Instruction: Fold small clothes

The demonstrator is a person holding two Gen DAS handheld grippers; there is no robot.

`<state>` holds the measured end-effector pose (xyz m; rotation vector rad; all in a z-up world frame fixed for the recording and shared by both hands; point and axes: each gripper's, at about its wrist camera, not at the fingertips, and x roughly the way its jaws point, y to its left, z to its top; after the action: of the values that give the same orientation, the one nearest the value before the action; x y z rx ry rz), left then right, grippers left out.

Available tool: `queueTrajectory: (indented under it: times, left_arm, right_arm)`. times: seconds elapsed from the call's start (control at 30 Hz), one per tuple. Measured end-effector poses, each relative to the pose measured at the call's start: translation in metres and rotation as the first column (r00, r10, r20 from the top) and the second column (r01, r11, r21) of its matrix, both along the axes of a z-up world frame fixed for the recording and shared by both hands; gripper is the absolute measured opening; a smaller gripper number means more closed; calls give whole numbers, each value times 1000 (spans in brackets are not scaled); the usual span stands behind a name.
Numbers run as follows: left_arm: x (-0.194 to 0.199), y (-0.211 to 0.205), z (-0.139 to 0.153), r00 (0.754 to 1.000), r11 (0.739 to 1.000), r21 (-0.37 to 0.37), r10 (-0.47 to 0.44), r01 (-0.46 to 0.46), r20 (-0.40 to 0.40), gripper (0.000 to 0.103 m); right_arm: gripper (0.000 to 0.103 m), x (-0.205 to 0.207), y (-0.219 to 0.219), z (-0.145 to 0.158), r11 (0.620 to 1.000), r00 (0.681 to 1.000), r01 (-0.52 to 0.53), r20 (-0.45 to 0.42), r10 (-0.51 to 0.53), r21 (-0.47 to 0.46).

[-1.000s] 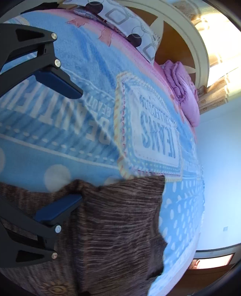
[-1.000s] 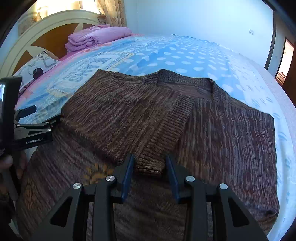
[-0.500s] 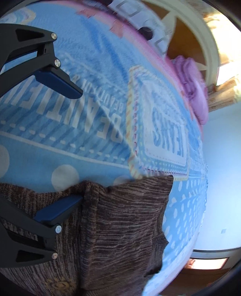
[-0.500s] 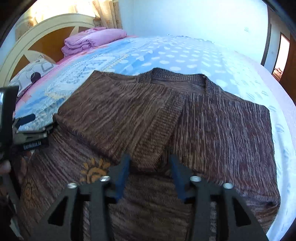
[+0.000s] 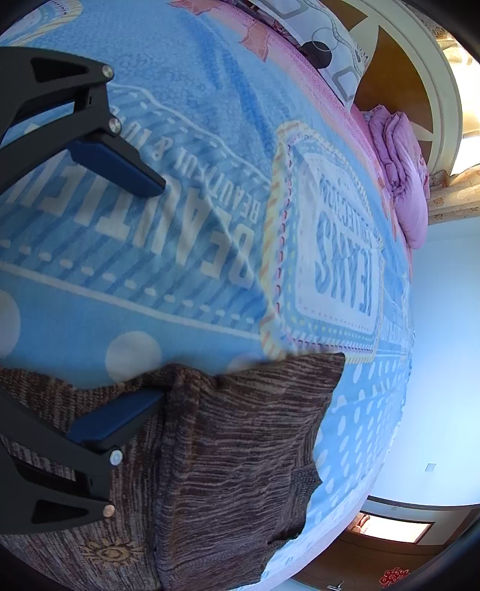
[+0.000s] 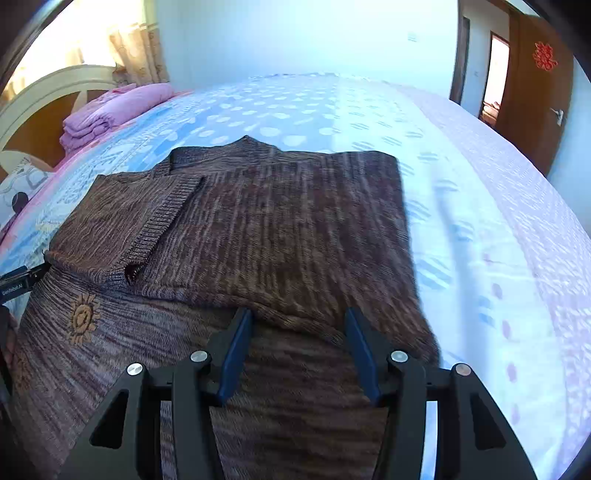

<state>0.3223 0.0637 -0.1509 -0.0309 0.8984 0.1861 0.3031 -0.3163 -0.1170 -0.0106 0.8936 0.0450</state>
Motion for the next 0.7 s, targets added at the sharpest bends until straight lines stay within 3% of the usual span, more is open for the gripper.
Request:
queueTrajectory:
  times: [0.07,0.27,0.47,0.7]
  left_arm:
    - [-6,0,1,1000,1000,10,10,-10,8,103]
    - [-6,3,1,999,999,18,33,-33,6,103]
    - [-29,6,7,1000,999,-36,8,-8,-14,103]
    - [-45,-2,11,1000,999,42,4,-5,21,103]
  right_arm:
    - [54,-5,-1,-1,1000,1000,-8,-4,8,-11]
    - [74,-1,-5,-11,1000,1000,6,-16,-6,-3]
    - [75,-12,-11,-4,999,999,-16,-37,18,50]
    - [75,-40,-4,4,999,999,-31,-9,32,32]
